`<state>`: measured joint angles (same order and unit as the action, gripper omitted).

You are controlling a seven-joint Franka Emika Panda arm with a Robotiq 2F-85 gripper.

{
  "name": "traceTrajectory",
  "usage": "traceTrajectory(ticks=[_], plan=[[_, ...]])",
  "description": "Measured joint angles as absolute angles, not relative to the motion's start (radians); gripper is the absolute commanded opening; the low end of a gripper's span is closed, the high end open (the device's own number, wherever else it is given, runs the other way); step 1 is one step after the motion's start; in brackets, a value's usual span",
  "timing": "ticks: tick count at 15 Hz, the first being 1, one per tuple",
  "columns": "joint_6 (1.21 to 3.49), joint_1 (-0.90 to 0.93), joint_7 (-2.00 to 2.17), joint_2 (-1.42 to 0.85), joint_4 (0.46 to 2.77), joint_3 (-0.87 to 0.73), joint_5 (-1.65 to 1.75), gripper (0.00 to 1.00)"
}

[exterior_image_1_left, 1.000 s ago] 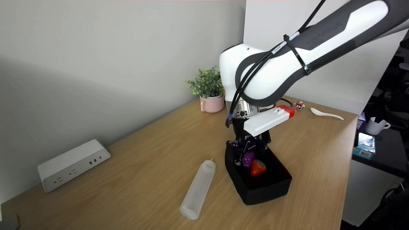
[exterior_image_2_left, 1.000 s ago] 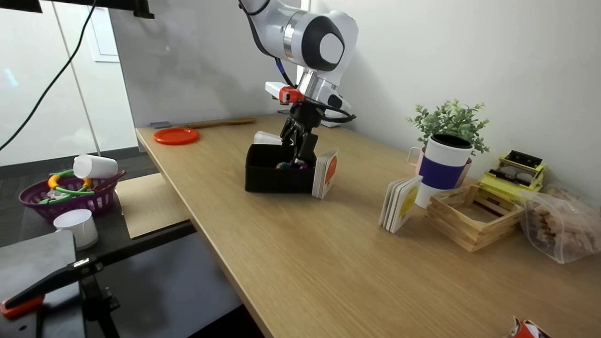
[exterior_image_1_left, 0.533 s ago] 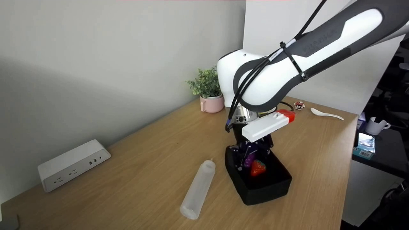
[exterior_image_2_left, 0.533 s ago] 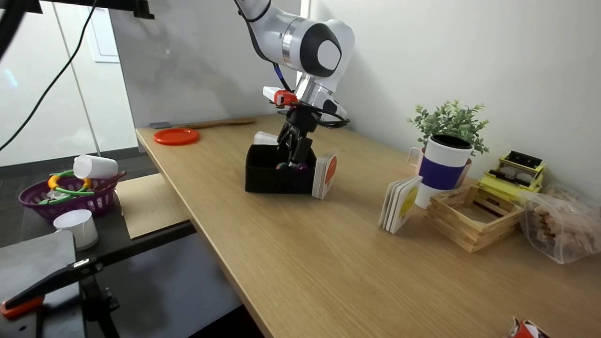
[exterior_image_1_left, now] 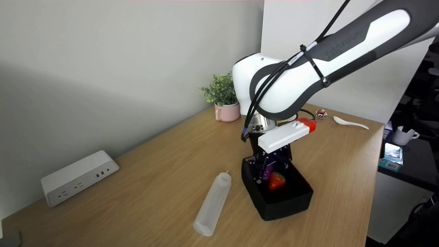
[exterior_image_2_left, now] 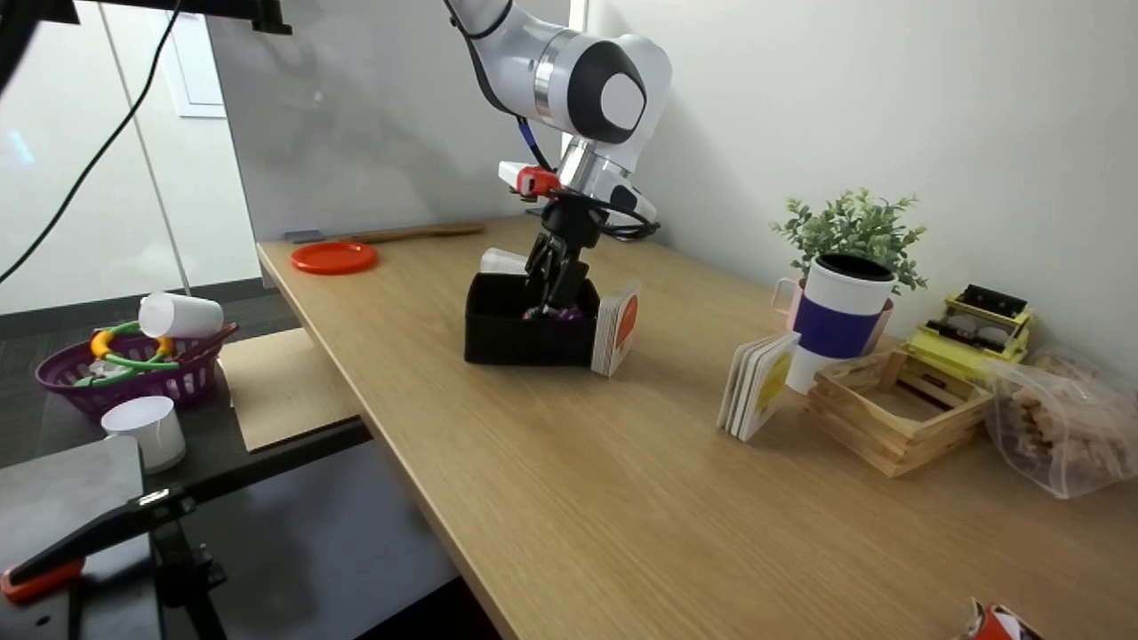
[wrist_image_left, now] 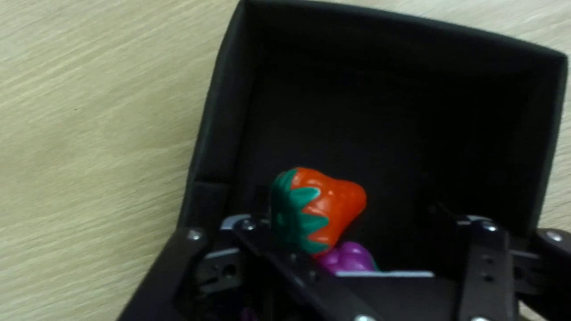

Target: Take the strawberry and grapes out of the black box

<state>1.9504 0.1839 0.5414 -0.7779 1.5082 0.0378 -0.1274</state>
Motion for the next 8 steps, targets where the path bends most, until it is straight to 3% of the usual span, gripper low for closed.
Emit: traceTrajectory(ticks=[5,8], plan=[[1.946,0.185,0.542,-0.778,1.495,0.038,-0.127,0.19],[1.938,0.185,0.542,-0.777,1.486,0.037,-0.127,0.15]])
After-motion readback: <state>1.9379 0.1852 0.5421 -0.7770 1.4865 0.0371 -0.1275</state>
